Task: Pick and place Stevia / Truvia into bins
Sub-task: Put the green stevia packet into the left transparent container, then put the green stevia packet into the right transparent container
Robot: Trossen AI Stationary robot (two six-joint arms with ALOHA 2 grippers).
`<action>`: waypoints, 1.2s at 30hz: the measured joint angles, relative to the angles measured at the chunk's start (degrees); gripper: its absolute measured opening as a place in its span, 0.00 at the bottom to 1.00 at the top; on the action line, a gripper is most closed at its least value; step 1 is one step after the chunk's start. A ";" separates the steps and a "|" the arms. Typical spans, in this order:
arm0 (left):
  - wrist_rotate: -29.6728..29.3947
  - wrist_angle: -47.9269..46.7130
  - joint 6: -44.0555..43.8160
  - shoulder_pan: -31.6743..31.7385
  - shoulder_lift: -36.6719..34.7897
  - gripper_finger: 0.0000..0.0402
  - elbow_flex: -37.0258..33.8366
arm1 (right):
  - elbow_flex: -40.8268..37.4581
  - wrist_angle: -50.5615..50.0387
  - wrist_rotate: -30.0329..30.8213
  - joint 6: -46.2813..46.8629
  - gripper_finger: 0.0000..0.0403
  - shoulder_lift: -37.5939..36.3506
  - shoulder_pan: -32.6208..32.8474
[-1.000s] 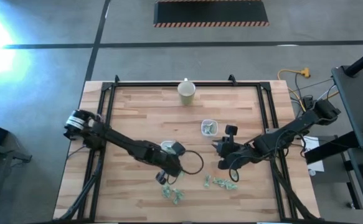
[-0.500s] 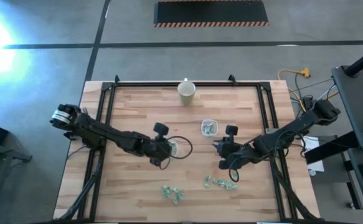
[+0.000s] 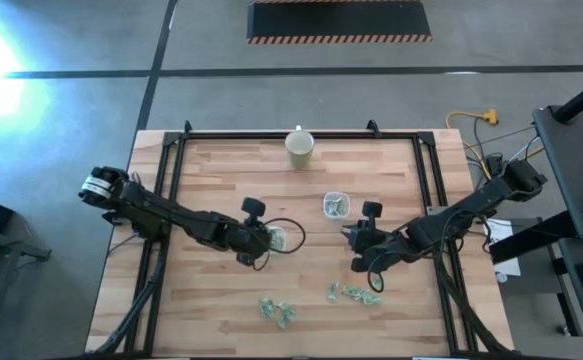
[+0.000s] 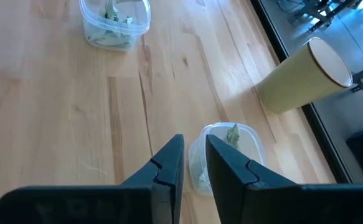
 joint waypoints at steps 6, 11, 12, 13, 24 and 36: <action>0.28 -0.12 0.07 -0.04 0.00 0.00 -0.43 | 0.00 0.01 0.00 0.00 0.14 0.00 0.00; 2.76 -0.09 0.20 -0.04 0.00 0.00 -0.43 | 0.00 0.00 0.00 0.00 0.14 0.00 0.00; 2.85 -0.07 0.20 -0.04 0.00 0.00 -0.43 | 0.00 0.00 0.00 0.00 0.14 0.00 0.00; 2.88 -0.08 0.20 -0.04 0.00 0.00 -0.43 | 0.00 -0.02 0.00 0.00 0.14 0.00 0.00; 3.19 -1.83 0.37 -0.09 0.00 0.05 -0.43 | 0.00 0.00 0.00 0.44 0.14 0.00 0.00; 3.21 -1.64 -0.46 -0.04 -0.74 0.31 -0.39 | -0.13 0.07 -0.62 4.55 0.14 0.00 0.02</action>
